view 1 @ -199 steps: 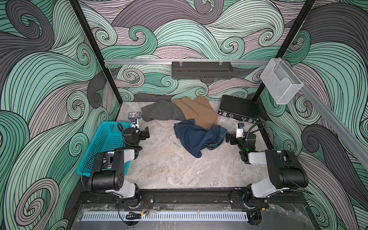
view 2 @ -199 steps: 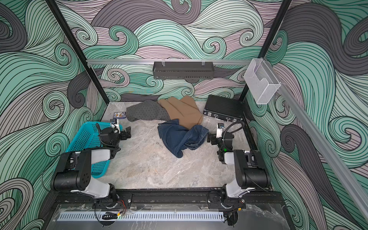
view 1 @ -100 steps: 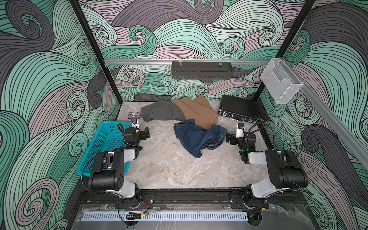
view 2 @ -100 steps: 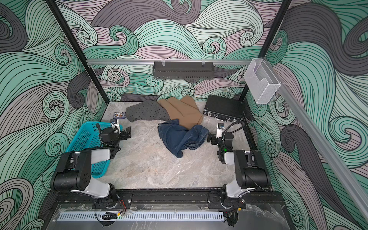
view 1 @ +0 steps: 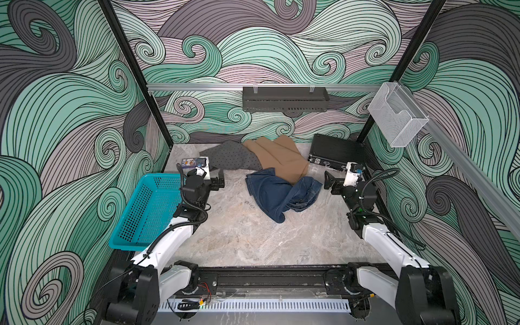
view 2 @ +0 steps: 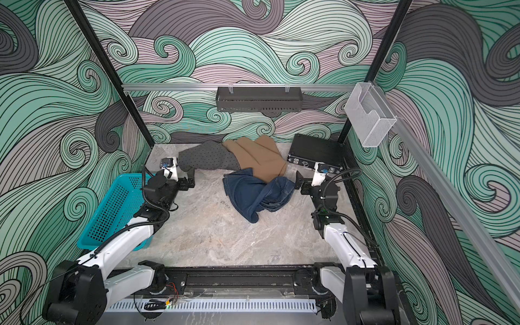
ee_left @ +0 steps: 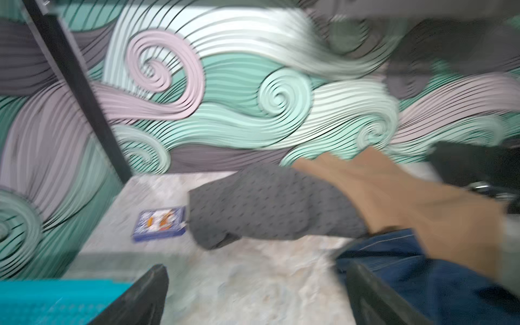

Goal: Roll up the skirts
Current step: Flatten out the skirt at the center of the board.

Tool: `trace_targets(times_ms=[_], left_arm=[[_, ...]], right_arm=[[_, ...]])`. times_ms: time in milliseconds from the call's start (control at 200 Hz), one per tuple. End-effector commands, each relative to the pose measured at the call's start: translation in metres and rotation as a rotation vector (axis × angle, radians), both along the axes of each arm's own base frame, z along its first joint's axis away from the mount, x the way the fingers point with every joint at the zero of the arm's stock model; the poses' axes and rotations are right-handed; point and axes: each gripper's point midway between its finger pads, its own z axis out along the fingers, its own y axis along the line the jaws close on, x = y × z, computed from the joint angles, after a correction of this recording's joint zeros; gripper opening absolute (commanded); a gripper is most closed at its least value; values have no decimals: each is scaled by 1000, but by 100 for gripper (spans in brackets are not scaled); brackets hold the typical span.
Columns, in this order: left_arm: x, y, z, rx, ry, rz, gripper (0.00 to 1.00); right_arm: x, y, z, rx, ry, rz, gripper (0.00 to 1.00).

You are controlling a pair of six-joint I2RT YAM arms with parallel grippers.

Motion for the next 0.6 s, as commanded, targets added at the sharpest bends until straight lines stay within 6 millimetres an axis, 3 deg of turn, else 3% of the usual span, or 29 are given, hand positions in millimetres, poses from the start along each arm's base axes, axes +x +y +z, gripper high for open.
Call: trace_targets(times_ms=[0,90,140,215,270,435,500,595], left_arm=[[-14,-52,36,-202,-53,-210,99],[-21,-73,39,-376,58,-195,99],[-22,-75,32,-459,133,-140,98],[-22,-93,25,-494,168,-177,99],[-21,-103,10,-493,263,-163,99],[-31,-138,-40,-396,686,-135,98],[-45,-141,-62,-343,863,-116,94],[-58,-145,-94,-281,1030,-111,93]], right_arm=[[-10,-1,1,292,97,-53,99],[-20,-17,0,395,118,-162,99],[-21,-8,3,415,136,-106,99],[-23,19,2,474,196,12,99],[-28,45,-9,467,292,80,99],[-68,126,-59,118,689,253,98],[-85,146,-84,10,841,311,97],[-98,163,-104,-123,946,346,95]])
